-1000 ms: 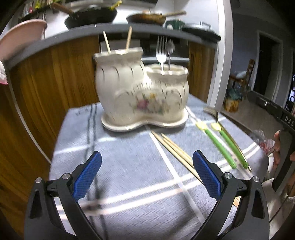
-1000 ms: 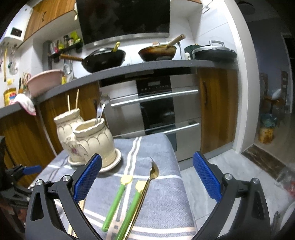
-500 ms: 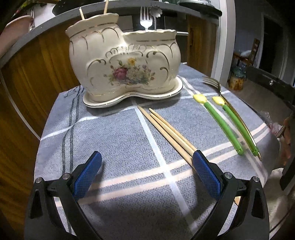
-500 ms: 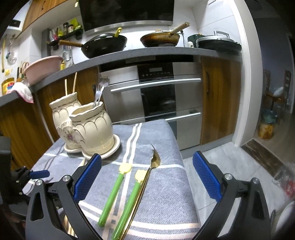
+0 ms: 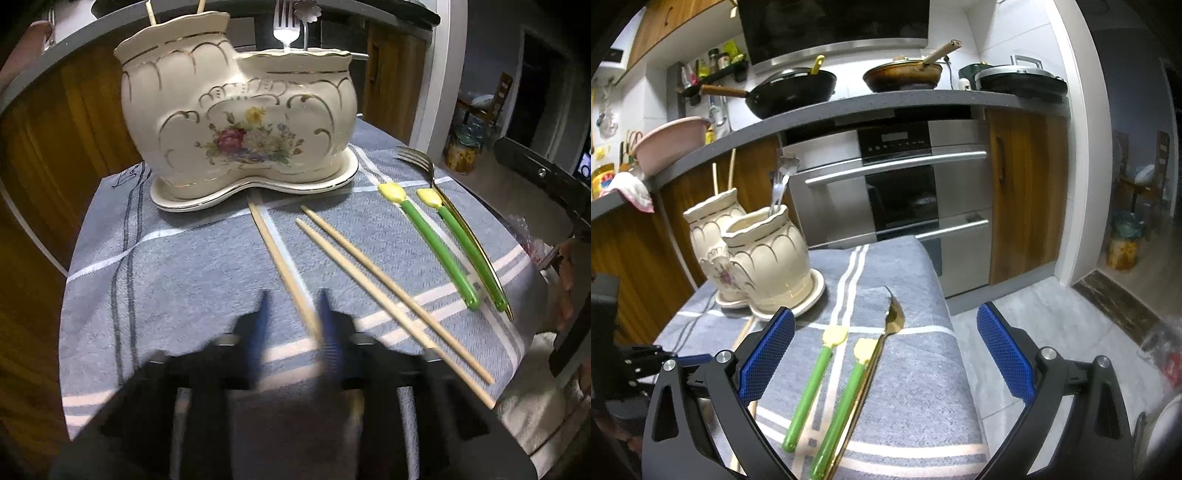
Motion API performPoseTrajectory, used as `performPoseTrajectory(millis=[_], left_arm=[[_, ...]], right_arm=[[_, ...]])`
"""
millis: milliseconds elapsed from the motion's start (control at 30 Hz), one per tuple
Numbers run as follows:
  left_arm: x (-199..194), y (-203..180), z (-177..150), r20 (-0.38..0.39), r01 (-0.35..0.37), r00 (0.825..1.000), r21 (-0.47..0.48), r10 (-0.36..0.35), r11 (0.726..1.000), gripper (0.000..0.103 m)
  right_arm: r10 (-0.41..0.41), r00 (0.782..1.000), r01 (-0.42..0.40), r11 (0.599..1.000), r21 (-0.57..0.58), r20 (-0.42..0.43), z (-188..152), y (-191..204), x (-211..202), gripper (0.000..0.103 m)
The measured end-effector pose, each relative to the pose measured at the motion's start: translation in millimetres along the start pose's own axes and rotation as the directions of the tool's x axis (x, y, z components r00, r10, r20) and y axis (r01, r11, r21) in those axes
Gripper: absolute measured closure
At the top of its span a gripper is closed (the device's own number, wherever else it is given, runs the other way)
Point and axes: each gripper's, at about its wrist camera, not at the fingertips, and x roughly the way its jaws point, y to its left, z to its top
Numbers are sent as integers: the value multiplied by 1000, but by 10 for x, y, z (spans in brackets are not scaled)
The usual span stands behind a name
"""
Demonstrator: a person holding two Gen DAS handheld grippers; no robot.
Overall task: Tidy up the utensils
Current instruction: 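Grasp a wooden chopstick with the left tool while the right tool grasps the gold fork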
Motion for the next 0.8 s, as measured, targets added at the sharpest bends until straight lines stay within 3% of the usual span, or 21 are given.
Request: performPoseTrajectory(millis=[333,533,800], left_arm=[[-69,334,-85,-6,-23,1000,-18,23,1000,94],[-50,316,-70,5,-26,1000,1,26,1000,93],[34,377,18,-5,-10,1000,0,10,1000,81]], right_arm=[[-32,986,23,998,-56,-162,-148,126,247,10],[-37,979,35,999,-13,-201,-55,97,398,45],[-19,964,31,999,42,-265,169,67,713,60]])
